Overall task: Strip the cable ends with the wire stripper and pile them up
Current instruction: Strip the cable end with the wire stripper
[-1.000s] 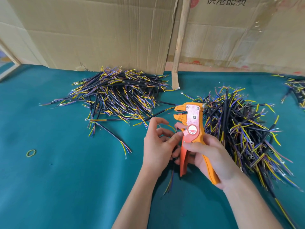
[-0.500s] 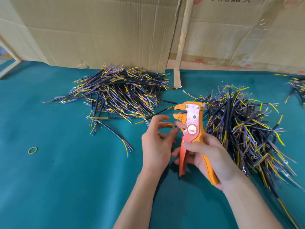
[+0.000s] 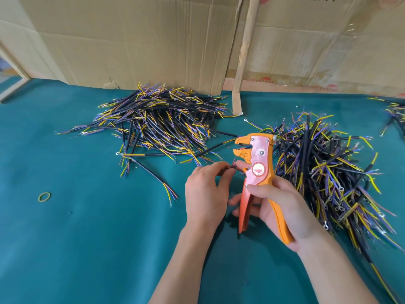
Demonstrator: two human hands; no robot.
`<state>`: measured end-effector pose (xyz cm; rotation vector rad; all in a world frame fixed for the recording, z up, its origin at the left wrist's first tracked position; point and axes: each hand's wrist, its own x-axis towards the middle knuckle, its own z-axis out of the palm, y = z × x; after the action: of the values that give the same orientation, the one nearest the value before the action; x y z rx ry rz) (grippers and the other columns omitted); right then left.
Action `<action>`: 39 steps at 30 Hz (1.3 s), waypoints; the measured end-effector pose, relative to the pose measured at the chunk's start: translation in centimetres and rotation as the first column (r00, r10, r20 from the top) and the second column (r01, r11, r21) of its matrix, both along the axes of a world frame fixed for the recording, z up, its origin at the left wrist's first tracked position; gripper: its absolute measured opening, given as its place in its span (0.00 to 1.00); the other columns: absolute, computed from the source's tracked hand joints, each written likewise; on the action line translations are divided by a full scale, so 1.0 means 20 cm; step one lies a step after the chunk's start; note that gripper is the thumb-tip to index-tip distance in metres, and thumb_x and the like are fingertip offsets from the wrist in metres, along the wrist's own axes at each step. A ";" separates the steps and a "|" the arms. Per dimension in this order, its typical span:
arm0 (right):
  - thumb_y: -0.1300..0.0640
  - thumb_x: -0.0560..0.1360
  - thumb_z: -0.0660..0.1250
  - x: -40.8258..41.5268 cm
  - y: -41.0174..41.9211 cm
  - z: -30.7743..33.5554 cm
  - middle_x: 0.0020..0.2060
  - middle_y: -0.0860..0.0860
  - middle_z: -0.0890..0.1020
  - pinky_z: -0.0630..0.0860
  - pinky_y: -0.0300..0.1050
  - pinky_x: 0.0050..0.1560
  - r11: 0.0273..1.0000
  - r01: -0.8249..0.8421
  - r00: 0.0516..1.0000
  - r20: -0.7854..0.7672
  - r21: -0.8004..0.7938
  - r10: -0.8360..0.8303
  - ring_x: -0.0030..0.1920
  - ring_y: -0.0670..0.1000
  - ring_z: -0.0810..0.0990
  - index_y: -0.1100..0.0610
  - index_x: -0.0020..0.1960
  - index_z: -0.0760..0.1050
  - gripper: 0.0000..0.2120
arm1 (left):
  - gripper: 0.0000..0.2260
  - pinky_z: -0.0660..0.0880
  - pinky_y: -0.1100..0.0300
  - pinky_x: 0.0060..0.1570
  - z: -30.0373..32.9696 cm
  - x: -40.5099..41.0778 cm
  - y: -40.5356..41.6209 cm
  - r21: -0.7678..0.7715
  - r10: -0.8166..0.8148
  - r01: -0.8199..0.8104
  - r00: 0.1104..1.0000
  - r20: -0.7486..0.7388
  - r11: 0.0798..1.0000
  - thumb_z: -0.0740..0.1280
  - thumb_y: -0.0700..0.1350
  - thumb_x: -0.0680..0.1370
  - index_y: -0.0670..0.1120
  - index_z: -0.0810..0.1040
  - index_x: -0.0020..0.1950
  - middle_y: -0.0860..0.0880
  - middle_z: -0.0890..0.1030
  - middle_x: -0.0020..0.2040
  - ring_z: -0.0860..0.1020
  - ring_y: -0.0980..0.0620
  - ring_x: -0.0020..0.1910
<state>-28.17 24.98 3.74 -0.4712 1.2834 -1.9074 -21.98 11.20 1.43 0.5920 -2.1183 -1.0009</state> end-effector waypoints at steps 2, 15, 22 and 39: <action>0.61 0.71 0.69 0.00 0.00 -0.01 0.61 0.60 0.83 0.81 0.56 0.44 1.000 0.000 1.000 0.020 -0.005 0.000 0.45 0.64 0.84 0.53 0.66 0.81 0.23 | 0.05 0.78 0.50 0.44 0.00 0.00 0.00 0.064 -0.021 0.021 1.000 0.003 0.998 0.69 0.49 0.77 0.51 0.84 0.47 0.54 0.85 0.39 0.81 0.47 0.40; 0.63 0.72 0.70 -0.01 0.00 0.01 0.59 0.66 0.82 0.83 0.59 0.46 0.999 -0.026 0.988 0.156 0.028 0.021 0.46 0.67 0.84 0.63 0.70 0.73 0.26 | 0.05 0.77 0.61 0.31 -0.01 0.02 -0.08 0.401 0.115 -0.042 0.980 -0.161 0.915 0.73 0.38 0.77 0.46 0.84 0.43 0.53 0.83 0.34 0.83 0.56 0.32; 0.61 0.74 0.71 0.00 0.02 0.03 0.55 0.72 0.81 0.81 0.65 0.49 0.976 -0.192 0.947 0.281 0.102 0.158 0.49 0.71 0.83 0.68 0.67 0.74 0.23 | 0.06 0.74 0.65 0.36 -0.02 0.02 -0.06 0.323 0.202 -0.124 0.955 -0.218 0.938 0.74 0.41 0.76 0.49 0.82 0.40 0.55 0.81 0.33 0.80 0.55 0.32; 0.56 0.76 0.71 -0.04 0.06 0.06 0.42 0.65 0.78 0.80 0.59 0.40 0.963 -0.232 0.963 0.173 0.137 0.208 0.38 0.64 0.80 0.67 0.61 0.79 0.18 | 0.01 0.74 0.57 0.37 -0.05 0.02 -0.05 -0.163 0.038 -0.074 0.975 -0.218 0.984 0.73 0.39 0.75 0.43 0.85 0.45 0.51 0.81 0.37 0.76 0.52 0.35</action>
<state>-28.91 26.18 4.85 -0.3595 1.2120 -1.6115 -21.57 10.10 0.47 0.4364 -1.9605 -0.8042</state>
